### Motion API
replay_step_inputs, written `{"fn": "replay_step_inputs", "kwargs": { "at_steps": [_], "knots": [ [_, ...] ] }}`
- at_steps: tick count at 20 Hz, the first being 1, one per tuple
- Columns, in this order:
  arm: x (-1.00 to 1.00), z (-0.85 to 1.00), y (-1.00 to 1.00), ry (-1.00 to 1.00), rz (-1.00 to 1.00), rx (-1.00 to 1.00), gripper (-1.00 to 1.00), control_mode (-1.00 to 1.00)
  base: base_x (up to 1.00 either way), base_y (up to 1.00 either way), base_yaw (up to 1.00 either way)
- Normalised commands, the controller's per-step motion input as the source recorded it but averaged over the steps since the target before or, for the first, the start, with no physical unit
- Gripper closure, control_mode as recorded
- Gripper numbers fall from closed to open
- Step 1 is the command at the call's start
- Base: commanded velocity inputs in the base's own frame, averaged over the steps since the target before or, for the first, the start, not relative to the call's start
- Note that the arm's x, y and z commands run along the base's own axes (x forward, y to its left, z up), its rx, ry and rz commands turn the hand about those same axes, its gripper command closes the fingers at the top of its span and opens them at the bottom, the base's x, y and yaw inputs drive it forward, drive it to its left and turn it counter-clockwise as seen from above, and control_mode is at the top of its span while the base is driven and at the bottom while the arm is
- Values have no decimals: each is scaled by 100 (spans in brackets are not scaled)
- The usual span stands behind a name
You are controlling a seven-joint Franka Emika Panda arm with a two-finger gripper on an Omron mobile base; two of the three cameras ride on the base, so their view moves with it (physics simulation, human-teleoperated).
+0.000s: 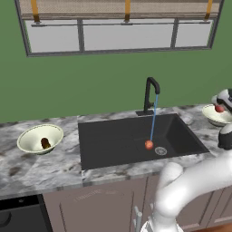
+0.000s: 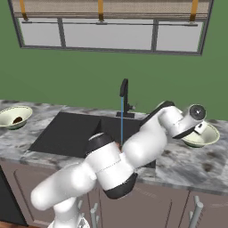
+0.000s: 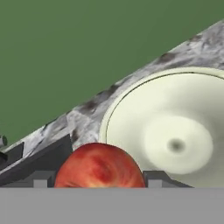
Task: Pick the peachs from the sink and place them in one bowl. Place the sweet potato in the other bowl. Then turn off the sink faucet.
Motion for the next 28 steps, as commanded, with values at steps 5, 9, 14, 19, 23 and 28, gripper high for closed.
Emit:
{"fn": "replay_step_inputs", "kwargs": {
  "at_steps": [5, 9, 14, 19, 23, 28],
  "knots": [
    [18, -7, -46, 21, 0, 3, 100, -100, 0, 0, 0],
    [24, -19, -29, 10, 0, 5, 100, -100, 0, 0, 0],
    [19, -31, -30, 0, 0, 9, 100, -100, 0, 0, 0],
    [19, -39, -26, 2, 0, 5, 100, -100, 0, 0, 0],
    [24, -32, -18, 2, 0, 3, 100, -100, 0, 0, 0],
    [33, -21, -12, 1, 0, 1, 100, -100, 0, 0, 0]
  ]
}}
